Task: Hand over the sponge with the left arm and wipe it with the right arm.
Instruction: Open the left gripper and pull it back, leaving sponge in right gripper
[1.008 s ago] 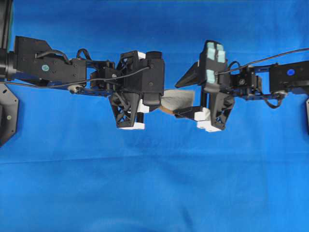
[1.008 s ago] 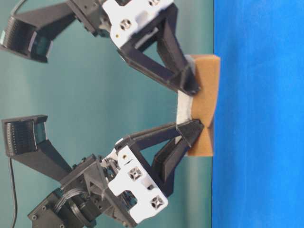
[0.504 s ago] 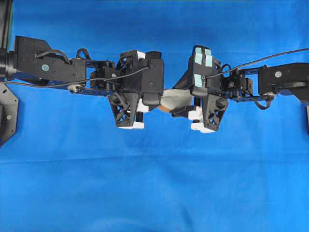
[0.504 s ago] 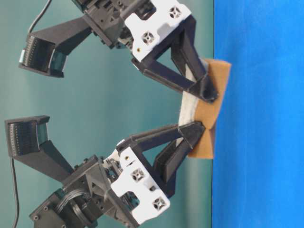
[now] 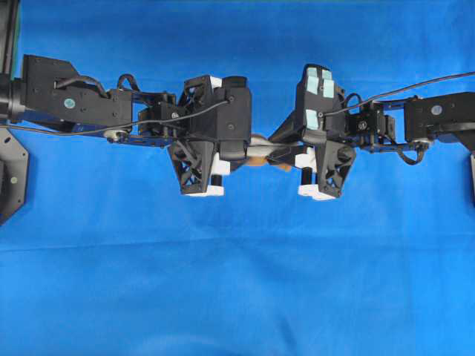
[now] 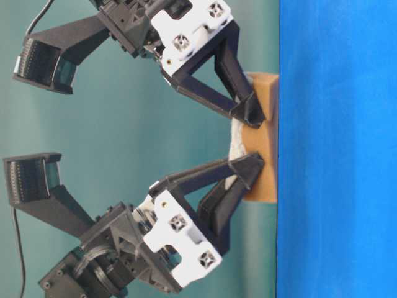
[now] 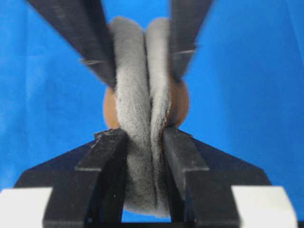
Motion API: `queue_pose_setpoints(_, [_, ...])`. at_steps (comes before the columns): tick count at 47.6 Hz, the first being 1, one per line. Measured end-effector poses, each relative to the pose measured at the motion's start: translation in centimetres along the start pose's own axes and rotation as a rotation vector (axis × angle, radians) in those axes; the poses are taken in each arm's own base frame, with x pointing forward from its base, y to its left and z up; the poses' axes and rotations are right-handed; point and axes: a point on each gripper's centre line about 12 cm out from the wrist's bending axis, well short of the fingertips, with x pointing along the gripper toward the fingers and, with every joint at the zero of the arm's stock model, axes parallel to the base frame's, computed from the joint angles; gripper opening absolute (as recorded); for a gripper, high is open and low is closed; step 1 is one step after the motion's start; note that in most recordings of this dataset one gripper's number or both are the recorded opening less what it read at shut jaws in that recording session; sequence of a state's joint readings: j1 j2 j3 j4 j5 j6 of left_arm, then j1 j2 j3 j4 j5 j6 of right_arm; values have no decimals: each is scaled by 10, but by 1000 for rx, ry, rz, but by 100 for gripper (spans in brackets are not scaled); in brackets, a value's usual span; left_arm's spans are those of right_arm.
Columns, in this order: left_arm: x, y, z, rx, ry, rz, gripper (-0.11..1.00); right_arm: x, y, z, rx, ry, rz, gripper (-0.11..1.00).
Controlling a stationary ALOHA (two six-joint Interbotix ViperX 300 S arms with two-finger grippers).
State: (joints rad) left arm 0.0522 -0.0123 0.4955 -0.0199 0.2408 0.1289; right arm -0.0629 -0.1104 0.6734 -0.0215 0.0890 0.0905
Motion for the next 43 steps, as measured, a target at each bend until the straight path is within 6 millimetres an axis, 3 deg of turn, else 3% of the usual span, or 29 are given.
queue_pose_setpoints(4, [-4, -1, -2, 3, -9, 0, 82, 0, -1, 0, 1, 0, -1, 30])
queue_pose_setpoints(7, [-8, -2, -5, 8, -15, 0, 91, 0, -1, 0, 2, 0, -2, 30])
queue_pose_setpoints(23, [-67, -1, -3, 9, -198, 24, 89, 4, -16, -13, 21, 22, -34, 29])
queue_pose_setpoints(43, [-125, -3, -22, -8, -434, 51, 88, 61, -20, -72, 24, 154, -38, 28])
